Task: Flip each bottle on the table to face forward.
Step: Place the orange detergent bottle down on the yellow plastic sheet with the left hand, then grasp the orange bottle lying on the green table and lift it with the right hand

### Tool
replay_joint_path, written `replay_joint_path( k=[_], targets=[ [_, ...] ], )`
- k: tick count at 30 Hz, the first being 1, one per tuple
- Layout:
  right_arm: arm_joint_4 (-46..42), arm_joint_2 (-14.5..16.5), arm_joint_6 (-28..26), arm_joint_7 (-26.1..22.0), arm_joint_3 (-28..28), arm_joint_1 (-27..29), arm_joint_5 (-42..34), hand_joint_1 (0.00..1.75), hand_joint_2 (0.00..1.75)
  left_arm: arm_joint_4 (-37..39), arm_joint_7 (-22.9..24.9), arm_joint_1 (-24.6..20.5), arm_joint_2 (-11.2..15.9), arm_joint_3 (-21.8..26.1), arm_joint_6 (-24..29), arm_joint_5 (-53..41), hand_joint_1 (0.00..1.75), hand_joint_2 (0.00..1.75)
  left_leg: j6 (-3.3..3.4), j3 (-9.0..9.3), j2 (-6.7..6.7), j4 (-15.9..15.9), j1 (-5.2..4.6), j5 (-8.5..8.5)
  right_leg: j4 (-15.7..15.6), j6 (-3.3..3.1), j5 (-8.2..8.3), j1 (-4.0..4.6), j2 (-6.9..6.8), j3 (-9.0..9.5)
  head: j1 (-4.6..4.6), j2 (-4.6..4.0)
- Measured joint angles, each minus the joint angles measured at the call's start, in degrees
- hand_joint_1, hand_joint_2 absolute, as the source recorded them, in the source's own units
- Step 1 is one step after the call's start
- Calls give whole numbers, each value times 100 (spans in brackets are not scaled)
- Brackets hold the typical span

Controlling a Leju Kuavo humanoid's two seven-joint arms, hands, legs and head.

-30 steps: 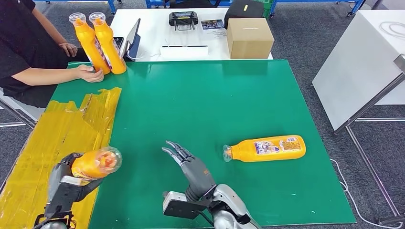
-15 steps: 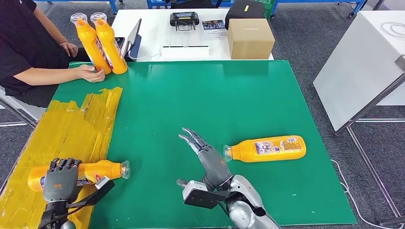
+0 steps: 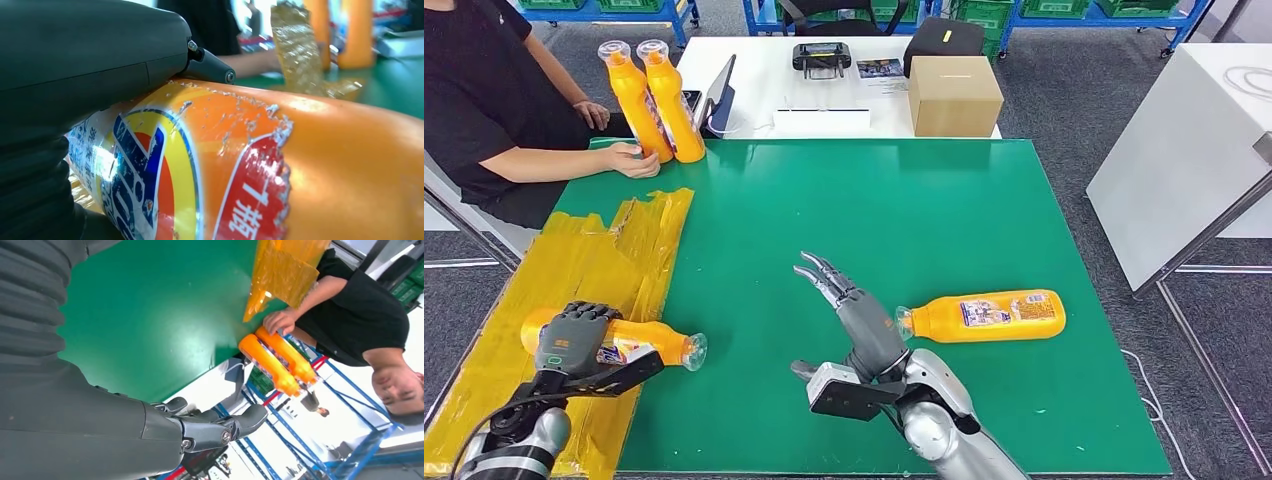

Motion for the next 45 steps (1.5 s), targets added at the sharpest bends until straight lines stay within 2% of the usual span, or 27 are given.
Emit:
replay_joint_path(
  k=[1, 3, 5, 7, 10, 14, 24, 31, 38, 45],
  targets=[
    [13, 3, 11, -8, 2, -33, -15, 0, 175, 29, -80, -32, 92, -52, -142, 117, 175, 175, -2, 23, 2, -1, 0, -5, 0, -2, -6, 0, 2, 21, -1, 0],
    [36, 15, 37, -27, 5, -98, -50, 0, 175, 69, -206, -86, 256, -156, -396, 347, 101, 175, -2, 52, 5, -1, 1, -5, 2, -2, -12, 1, 4, 51, 2, 0],
    [55, 50, 79, -62, 12, -193, -106, 0, 175, 80, -370, -144, 457, -280, -757, 677, 14, 87, -1, 43, 8, -1, 4, 3, 6, 1, -10, 3, 6, 52, 3, 0],
    [82, 93, 124, -94, 25, -309, -174, 0, 175, 66, -557, -162, 712, -440, -1128, 1037, 0, 0, -3, 28, 19, -1, 3, 9, 9, -3, -2, 3, 11, 60, 2, 0],
    [167, 113, 162, -114, 44, -401, -249, 0, 175, 12, -666, -124, 1042, -705, -1444, 1474, 0, 0, -7, 43, 31, -5, -4, 5, 12, -11, 2, -2, 20, 89, 0, 0],
    [263, 112, 187, -135, 65, -453, -327, 0, 175, -199, -632, 80, 1368, -994, -1585, 1983, 0, 0, -19, 63, 47, -17, -10, -18, 11, -12, -21, -7, 34, 90, 0, 0],
    [379, 135, 207, -141, 134, -575, -382, 0, 175, -613, -412, 519, 1730, -1244, -1555, 2358, 0, 0, -41, 158, 44, -29, -6, -76, 16, -30, -83, -5, 35, 172, 1, 0],
    [423, 135, 209, -140, 182, -598, -420, 0, 175, -821, -183, 716, 1718, -1250, -1261, 2352, 0, 0, -43, 146, 52, -30, -7, -81, 18, -30, -88, -6, 37, 158, 1, 0],
    [468, 133, 210, -140, 204, -590, -421, 0, 175, -868, -146, 778, 1681, -1249, -1201, 2344, 0, 0, -44, 144, 53, -33, -9, -86, 17, -33, -92, -6, 37, 160, 1, 0],
    [490, 135, 211, -139, 211, -583, -406, 0, 175, -868, -240, 811, 1505, -1159, -1045, 2298, 0, 0, -42, 150, 50, -32, -15, -86, 17, -32, -91, -11, 36, 161, 1, 0]
  ],
)
